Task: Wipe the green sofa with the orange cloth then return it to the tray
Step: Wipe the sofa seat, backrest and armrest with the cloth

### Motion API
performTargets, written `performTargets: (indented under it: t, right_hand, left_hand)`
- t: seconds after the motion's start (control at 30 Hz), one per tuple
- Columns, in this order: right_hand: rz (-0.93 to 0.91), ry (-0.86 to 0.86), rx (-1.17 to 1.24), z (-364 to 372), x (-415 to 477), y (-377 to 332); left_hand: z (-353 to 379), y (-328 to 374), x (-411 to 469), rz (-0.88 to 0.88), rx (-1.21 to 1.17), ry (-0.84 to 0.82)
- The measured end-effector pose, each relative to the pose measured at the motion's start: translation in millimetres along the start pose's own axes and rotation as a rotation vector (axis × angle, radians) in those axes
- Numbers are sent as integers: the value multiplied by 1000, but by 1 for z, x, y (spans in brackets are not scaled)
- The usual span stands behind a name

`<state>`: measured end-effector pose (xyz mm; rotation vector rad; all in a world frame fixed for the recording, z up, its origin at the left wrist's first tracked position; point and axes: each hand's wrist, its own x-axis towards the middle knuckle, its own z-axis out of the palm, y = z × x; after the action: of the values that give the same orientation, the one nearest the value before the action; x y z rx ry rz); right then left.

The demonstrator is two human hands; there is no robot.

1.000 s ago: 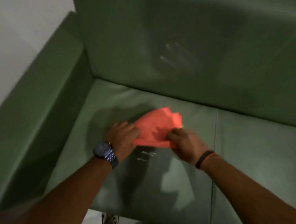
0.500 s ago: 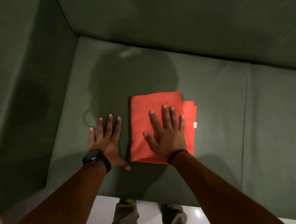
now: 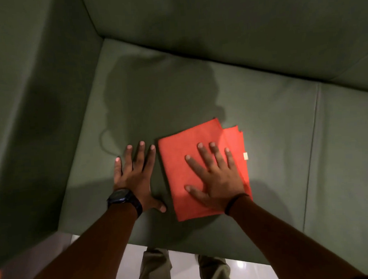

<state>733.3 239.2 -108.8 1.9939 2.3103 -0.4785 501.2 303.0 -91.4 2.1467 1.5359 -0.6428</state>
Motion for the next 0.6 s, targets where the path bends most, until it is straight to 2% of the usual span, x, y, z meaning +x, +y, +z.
performTargets:
  t: [0.07, 0.1, 0.2, 0.27, 0.33, 0.4, 0.47, 0.53, 0.6]
  right_hand:
    - [-105, -13, -46, -4, -4, 25]
    - [-90, -5, -69, -6, -5, 38]
    - [157, 57, -48, -14, 3, 54]
    - [248, 66, -45, -12, 9, 40]
    - [136, 16, -61, -6, 5, 24]
    - [-109, -30, -104, -3, -6, 31]
    - [-273, -55, -146, -8, -8, 54]
    - [-260, -44, -161, -12, -7, 70]
    - [-91, -20, -107, -12, -7, 67]
  left_hand:
    - [-1, 1, 0, 0, 2, 4]
    - [-1, 2, 1, 4, 0, 6]
    - [1, 1, 1, 10, 11, 21]
    - [1, 0, 2, 17, 22, 35]
    - [2, -1, 2, 20, 31, 47]
    - [2, -1, 0, 19, 45, 52]
    - [2, -1, 0, 17, 44, 50]
    - [1, 0, 1, 14, 31, 44]
    - [0, -1, 2, 13, 25, 39]
